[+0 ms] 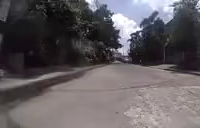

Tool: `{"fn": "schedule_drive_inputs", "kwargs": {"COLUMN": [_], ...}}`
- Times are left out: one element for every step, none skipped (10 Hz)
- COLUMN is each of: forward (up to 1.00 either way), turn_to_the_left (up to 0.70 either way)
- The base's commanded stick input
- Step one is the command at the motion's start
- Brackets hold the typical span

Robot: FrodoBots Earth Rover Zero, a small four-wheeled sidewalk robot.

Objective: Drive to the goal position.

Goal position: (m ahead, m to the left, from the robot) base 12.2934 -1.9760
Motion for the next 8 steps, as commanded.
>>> {"fn": "schedule_drive_inputs", "kwargs": {"forward": [0.7,0.7,0.7,0.7,0.7,0.7,0.7,0.7], "turn_to_the_left": [-0.11,-0.34,-0.35,-0.35,-0.35,-0.35,-0.35,-0.35]}}
